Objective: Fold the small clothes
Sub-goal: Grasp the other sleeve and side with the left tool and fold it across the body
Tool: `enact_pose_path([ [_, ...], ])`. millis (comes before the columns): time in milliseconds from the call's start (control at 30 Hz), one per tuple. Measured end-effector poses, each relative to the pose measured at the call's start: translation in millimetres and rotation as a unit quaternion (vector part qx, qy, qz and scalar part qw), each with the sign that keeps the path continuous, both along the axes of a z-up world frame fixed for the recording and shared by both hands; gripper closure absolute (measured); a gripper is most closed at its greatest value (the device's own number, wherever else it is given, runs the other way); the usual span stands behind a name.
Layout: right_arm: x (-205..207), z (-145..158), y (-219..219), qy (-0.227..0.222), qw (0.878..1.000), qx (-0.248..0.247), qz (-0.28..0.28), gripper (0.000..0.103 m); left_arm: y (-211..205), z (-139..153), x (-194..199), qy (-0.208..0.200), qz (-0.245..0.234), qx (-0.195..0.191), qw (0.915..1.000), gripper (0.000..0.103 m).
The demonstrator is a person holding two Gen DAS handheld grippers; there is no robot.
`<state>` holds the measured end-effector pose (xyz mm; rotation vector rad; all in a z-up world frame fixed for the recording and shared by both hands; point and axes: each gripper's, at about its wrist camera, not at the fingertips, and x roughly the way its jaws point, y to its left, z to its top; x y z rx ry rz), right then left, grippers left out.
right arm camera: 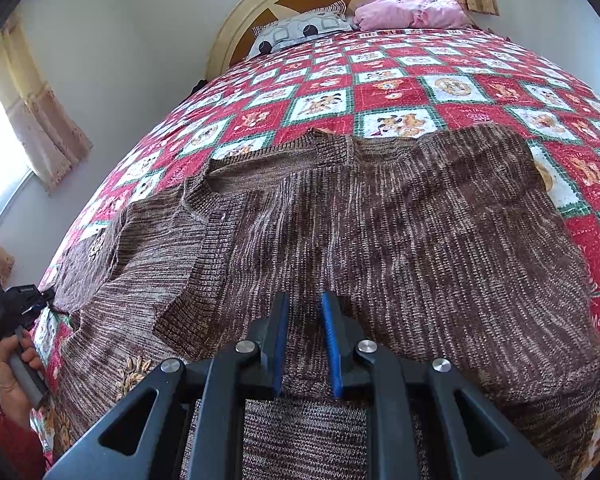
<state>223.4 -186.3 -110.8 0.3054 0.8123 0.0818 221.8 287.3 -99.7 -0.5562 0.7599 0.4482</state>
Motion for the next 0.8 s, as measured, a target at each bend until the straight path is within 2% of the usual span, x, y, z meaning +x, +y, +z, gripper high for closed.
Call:
enact_pose_path([
  [100,0.1,-0.3,-0.4,0.0,1.0,0.003,0.0,0.085,-10.1,14.2,9.5,-0.01,-0.018,0.023,0.9995,0.095],
  [167,0.3,-0.9,-1.4,0.0,1.0,0.007,0.0,0.085,-32.1,29.1,14.1,-0.029,-0.048,0.044,0.9974,0.095],
  [300,-0.1,-1.5,-2.7,-0.001,1.0,0.012,0.0,0.085,-104.4,64.5,14.2,-0.078,-0.129,0.091,0.9844,0.095],
  [333,-0.2,-1.5,-2.9,-0.001,1.0,0.012,0.0,0.085,-122.1,71.1,14.0,-0.089,-0.152,0.098,0.9795,0.095],
  [367,-0.3,-1.6,-3.6,-0.001,1.0,0.013,0.0,0.085,-152.8,79.6,9.3,-0.105,-0.189,0.113,0.9698,0.095],
  [433,-0.2,-1.7,-3.5,-0.001,1.0,0.015,0.0,0.085,-190.0,86.3,4.2,-0.121,-0.239,0.123,0.9557,0.095],
  [467,0.0,-2.0,-3.9,-0.001,1.0,0.017,0.0,0.085,-219.1,86.6,-4.1,-0.127,-0.281,0.124,0.9433,0.095],
  [500,-0.1,-1.9,-3.7,-0.001,1.0,0.018,0.0,0.085,-235.5,84.7,-8.4,-0.129,-0.303,0.127,0.9356,0.095],
  [533,0.0,-1.9,-3.8,-0.001,1.0,0.019,0.0,0.085,-257.4,79.8,-15.7,-0.128,-0.33,0.131,0.9263,0.095],
  [633,0.1,-1.7,-4.2,-0.002,1.0,0.02,0.0,0.085,-294.8,57.5,-23.2,-0.106,-0.375,0.133,0.9112,0.095],
  [700,0.0,-1.7,-4.3,-0.002,1.0,0.02,0.0,0.085,-313.2,35.6,-23.6,-0.072,-0.392,0.126,0.9083,0.094],
  [800,0.0,-2.1,-4.5,-0.001,1.0,0.021,0.0,0.085,-315.4,12.0,-16.1,-0.011,-0.396,0.107,0.9118,0.09],
])
